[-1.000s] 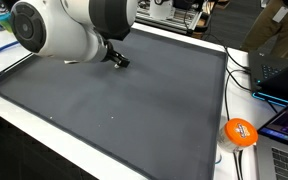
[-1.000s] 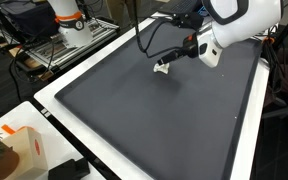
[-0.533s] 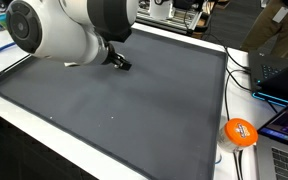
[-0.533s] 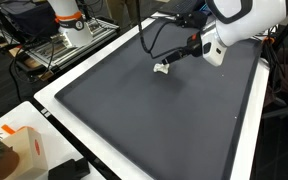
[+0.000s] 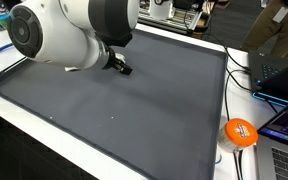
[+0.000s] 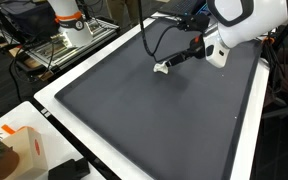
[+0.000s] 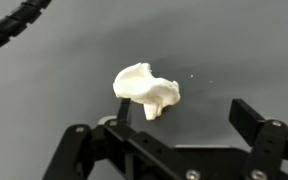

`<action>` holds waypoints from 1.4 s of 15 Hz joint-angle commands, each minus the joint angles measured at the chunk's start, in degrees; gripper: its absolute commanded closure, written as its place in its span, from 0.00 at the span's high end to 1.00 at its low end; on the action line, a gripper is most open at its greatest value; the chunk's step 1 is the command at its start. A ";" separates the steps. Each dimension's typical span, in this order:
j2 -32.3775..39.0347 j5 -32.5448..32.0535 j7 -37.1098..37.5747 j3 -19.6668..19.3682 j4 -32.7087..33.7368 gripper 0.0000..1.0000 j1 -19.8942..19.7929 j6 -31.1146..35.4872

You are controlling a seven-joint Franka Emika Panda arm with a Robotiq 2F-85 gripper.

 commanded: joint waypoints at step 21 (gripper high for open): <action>-28.97 1.83 2.91 -0.92 -35.76 1.00 -1.40 14.69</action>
